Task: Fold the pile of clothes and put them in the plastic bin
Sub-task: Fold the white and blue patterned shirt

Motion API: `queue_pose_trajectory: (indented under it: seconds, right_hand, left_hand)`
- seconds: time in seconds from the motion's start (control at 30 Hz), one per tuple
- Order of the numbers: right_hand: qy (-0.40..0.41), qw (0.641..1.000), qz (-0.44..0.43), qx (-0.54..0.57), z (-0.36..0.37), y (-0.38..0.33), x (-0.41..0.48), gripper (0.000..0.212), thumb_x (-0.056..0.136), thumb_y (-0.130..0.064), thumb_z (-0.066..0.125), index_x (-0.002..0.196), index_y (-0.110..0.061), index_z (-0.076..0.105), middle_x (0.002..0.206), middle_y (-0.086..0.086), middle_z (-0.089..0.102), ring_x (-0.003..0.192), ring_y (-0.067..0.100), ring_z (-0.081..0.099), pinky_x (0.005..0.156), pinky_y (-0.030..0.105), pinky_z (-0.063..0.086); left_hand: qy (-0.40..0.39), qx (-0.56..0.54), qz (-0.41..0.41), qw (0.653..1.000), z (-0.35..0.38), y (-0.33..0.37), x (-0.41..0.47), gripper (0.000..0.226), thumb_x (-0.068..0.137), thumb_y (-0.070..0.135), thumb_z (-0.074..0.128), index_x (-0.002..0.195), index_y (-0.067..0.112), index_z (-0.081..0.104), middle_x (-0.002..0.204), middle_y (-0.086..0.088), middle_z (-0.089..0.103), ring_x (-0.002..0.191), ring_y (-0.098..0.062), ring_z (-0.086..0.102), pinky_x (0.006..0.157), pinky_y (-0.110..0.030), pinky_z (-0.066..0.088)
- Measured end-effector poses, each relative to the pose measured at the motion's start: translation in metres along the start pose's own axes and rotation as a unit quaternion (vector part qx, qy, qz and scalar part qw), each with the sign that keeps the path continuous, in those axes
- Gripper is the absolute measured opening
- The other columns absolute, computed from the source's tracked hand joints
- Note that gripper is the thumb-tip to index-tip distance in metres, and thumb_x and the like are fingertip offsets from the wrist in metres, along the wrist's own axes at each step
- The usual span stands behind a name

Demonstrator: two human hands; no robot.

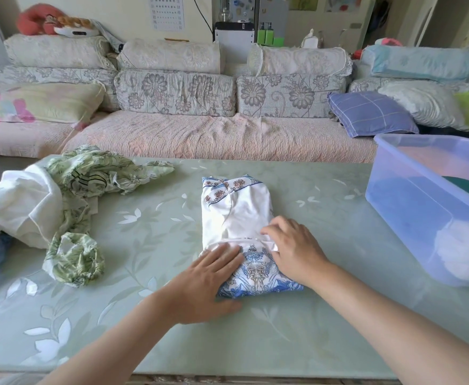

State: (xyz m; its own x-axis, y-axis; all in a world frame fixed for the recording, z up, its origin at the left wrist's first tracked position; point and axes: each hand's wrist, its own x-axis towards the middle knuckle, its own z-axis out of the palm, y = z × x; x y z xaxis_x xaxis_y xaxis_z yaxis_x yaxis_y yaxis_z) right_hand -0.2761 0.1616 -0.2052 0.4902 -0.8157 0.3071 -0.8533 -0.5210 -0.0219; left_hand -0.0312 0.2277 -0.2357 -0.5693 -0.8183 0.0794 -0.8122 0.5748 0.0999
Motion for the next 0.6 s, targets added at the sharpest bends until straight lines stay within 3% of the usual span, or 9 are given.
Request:
queue_pose_trajectory:
  seconds: [0.1,0.2,0.27,0.37,0.43,0.47,0.5,0.53,0.6]
  right_hand:
    - [-0.034,0.993,-0.108,0.030,-0.011,-0.010,-0.010,0.053,0.083,-0.043,0.054,0.131,-0.022,0.062,0.135,0.001,0.056,0.124,0.022,0.053,0.106,0.033,0.036]
    - [-0.190,0.974,-0.117,0.018,-0.015,-0.020,-0.027,0.099,0.077,-0.068,0.038,0.160,-0.019,0.014,0.167,-0.003,0.003,0.153,0.012,0.003,0.122,0.026,0.000]
    - [-0.227,0.967,-0.111,-0.022,-0.014,-0.020,-0.033,0.099,0.084,-0.057,0.045,0.160,-0.018,-0.005,0.163,-0.004,-0.019,0.151,0.009,-0.015,0.119,0.025,-0.013]
    - [-0.200,0.975,-0.093,0.007,-0.015,-0.015,-0.028,0.073,0.094,-0.022,0.049,0.159,-0.013,0.017,0.167,0.002,-0.005,0.154,0.012,-0.003,0.116,0.019,-0.014]
    - [-0.198,0.976,-0.059,0.062,-0.021,-0.012,-0.024,0.054,0.092,-0.016,0.048,0.145,-0.015,0.048,0.164,0.002,0.022,0.151,0.015,0.022,0.122,0.019,0.006]
    - [-0.203,0.974,-0.034,0.094,-0.027,-0.012,-0.021,0.040,0.089,-0.016,0.047,0.126,-0.018,0.063,0.151,0.004,0.047,0.138,0.019,0.043,0.116,0.023,0.029]
    - [-0.202,0.973,-0.006,0.116,-0.033,-0.011,-0.018,0.024,0.087,-0.017,0.046,0.098,-0.022,0.067,0.122,0.006,0.066,0.113,0.025,0.059,0.094,0.029,0.046]
    - [-0.198,0.971,0.018,0.131,-0.039,-0.009,-0.015,0.015,0.086,-0.017,0.045,0.076,-0.020,0.056,0.090,0.005,0.065,0.087,0.027,0.058,0.071,0.032,0.045]
    - [-0.198,0.963,0.058,0.171,-0.050,-0.006,-0.010,0.022,0.086,-0.015,0.046,0.065,-0.015,0.039,0.065,0.001,0.048,0.065,0.022,0.042,0.056,0.031,0.033]
  left_hand:
    - [0.013,-0.031,-0.012,0.999,0.004,0.000,0.001,0.082,0.085,0.053,0.034,0.157,0.026,0.004,0.162,0.013,-0.007,0.148,-0.005,-0.016,0.122,-0.029,-0.003]
    - [0.046,-0.031,-0.038,0.998,0.002,-0.001,0.002,0.087,0.073,0.040,0.030,0.156,0.021,0.019,0.163,0.009,0.012,0.151,-0.011,0.006,0.122,-0.035,0.014]
    - [0.050,-0.016,-0.038,0.998,0.000,-0.005,0.002,0.087,0.070,0.036,0.029,0.155,0.019,0.027,0.161,0.008,0.021,0.149,-0.012,0.015,0.121,-0.036,0.020]
    - [0.082,-0.034,-0.021,0.996,-0.012,-0.007,0.003,0.072,0.074,0.018,0.034,0.145,0.017,0.046,0.153,0.011,0.038,0.144,-0.011,0.024,0.119,-0.025,0.019]
    - [0.065,-0.115,-0.030,0.991,-0.025,-0.004,0.004,0.064,0.077,0.001,0.035,0.135,0.016,0.057,0.144,0.010,0.049,0.137,-0.010,0.034,0.112,-0.009,0.015]
    - [0.049,-0.147,-0.049,0.987,-0.033,-0.003,0.005,0.061,0.079,-0.002,0.035,0.131,0.017,0.061,0.138,0.007,0.055,0.131,-0.011,0.041,0.108,-0.007,0.020]
    - [0.028,-0.154,-0.081,0.984,-0.041,-0.002,0.006,0.055,0.082,-0.001,0.035,0.122,0.022,0.066,0.128,0.005,0.063,0.121,-0.013,0.051,0.103,-0.012,0.032]
    - [0.001,-0.155,-0.121,0.981,-0.050,-0.001,0.006,0.046,0.084,0.001,0.037,0.103,0.027,0.070,0.107,0.004,0.068,0.104,-0.017,0.059,0.088,-0.018,0.043]
    - [-0.038,-0.187,-0.172,0.967,-0.064,-0.002,0.007,0.032,0.083,0.002,0.038,0.069,0.024,0.056,0.067,0.008,0.056,0.067,-0.013,0.052,0.059,-0.023,0.038]
